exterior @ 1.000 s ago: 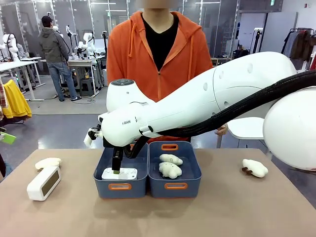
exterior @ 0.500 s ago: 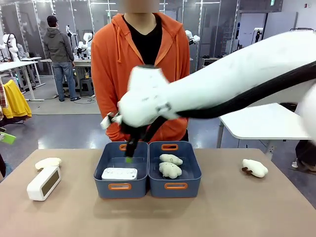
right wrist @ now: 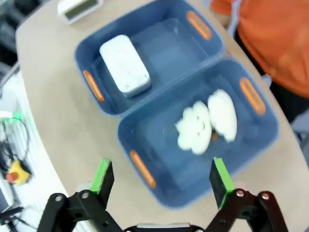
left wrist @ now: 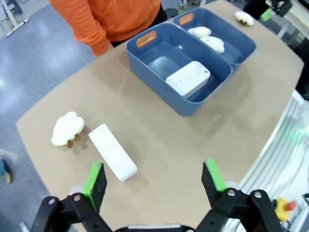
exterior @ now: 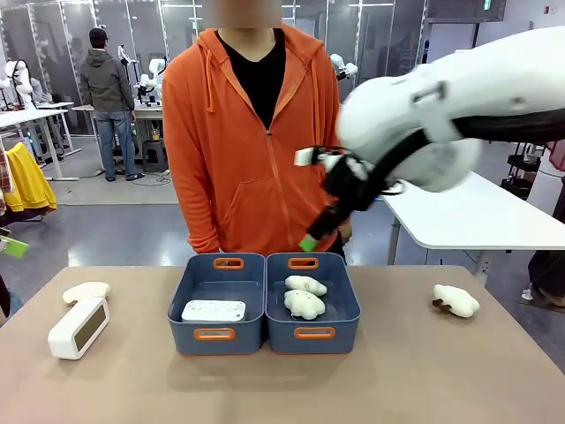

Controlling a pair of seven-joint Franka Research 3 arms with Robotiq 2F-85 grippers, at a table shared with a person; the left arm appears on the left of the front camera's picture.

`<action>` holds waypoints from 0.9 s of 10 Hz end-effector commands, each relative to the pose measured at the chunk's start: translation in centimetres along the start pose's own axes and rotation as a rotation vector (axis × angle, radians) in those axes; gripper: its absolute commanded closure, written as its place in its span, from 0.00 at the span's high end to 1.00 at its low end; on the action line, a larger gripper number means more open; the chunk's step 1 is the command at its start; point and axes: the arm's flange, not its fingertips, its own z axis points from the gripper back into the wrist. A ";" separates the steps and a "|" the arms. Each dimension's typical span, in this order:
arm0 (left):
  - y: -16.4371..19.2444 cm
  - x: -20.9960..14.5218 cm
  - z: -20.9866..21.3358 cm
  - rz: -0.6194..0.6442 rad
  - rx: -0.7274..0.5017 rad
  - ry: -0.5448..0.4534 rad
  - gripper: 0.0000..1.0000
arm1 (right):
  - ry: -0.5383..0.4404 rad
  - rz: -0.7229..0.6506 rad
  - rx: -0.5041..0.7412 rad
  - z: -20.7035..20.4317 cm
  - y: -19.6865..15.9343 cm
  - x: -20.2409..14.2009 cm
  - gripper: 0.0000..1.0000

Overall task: Sort the digital clocks into the basket.
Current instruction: Pick up the Digital clock from the table and place it into the empty Plastic storage basket.

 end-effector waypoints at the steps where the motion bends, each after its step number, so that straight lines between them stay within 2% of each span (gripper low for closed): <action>1: 0.1 0.0 -0.1 -0.010 -0.018 -0.007 1.00 | -0.070 -0.077 -0.103 3.9 2.2 -6.3 1.00; 4: 0.1 0.0 -0.1 -0.010 -0.018 -0.007 1.00 | -0.066 -0.235 -0.212 9.1 0.4 -13.1 1.00; 5: 0.1 0.0 -0.1 -0.010 -0.018 -0.007 1.00 | -0.105 -0.230 -0.169 8.8 0.2 -13.1 1.00; 6: 0.1 0.0 -0.1 -0.010 -0.018 -0.007 1.00 | -0.108 -0.164 -0.109 6.7 0.7 -11.7 1.00; 7: 0.1 0.0 -0.1 -0.010 -0.018 -0.007 1.00 | -0.089 -0.204 -0.177 9.5 -0.1 -14.0 1.00; 9: 0.1 0.0 -0.1 -0.010 -0.018 -0.007 1.00 | -0.089 -0.204 -0.177 9.5 -0.1 -14.0 1.00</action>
